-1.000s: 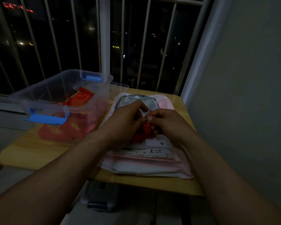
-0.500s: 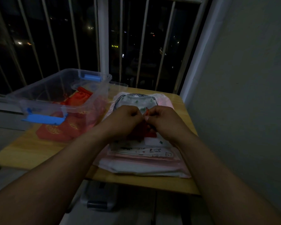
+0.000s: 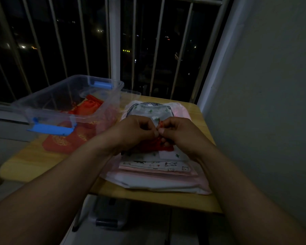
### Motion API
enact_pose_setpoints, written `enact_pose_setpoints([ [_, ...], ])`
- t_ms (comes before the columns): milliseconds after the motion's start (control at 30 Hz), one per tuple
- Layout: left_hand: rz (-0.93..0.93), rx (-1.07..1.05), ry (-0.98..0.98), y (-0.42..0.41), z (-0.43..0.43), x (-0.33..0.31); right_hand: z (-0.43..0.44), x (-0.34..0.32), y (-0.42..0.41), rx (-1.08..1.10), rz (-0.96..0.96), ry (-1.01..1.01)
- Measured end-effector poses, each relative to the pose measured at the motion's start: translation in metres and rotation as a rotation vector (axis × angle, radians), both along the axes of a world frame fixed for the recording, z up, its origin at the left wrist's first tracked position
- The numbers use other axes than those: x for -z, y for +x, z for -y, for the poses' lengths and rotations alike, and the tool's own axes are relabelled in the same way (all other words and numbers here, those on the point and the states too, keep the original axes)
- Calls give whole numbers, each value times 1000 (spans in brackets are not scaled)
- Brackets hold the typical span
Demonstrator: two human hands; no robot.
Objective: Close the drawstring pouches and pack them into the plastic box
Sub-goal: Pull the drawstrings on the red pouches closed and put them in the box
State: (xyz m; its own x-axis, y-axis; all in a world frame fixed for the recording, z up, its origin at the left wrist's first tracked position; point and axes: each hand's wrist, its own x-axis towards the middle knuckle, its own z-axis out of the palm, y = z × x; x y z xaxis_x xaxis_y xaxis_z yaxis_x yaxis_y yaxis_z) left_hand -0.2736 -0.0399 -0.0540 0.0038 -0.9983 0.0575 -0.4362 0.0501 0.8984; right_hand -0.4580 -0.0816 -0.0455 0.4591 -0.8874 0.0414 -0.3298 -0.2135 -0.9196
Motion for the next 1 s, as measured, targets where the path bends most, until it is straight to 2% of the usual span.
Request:
enact_pose_setpoints([
  [333, 256, 18, -92, 1, 0, 2, 3, 1, -2, -32, 30, -24],
  [767, 373, -19, -271, -6, 7, 14, 5, 6, -1, 41, 8, -112],
  [900, 498, -71, -314, -11, 7, 15, 4, 9, 3, 53, -34, -193],
  [1000, 486, -74, -326, -14, 6, 17, 3, 10, 5, 57, -38, -238],
])
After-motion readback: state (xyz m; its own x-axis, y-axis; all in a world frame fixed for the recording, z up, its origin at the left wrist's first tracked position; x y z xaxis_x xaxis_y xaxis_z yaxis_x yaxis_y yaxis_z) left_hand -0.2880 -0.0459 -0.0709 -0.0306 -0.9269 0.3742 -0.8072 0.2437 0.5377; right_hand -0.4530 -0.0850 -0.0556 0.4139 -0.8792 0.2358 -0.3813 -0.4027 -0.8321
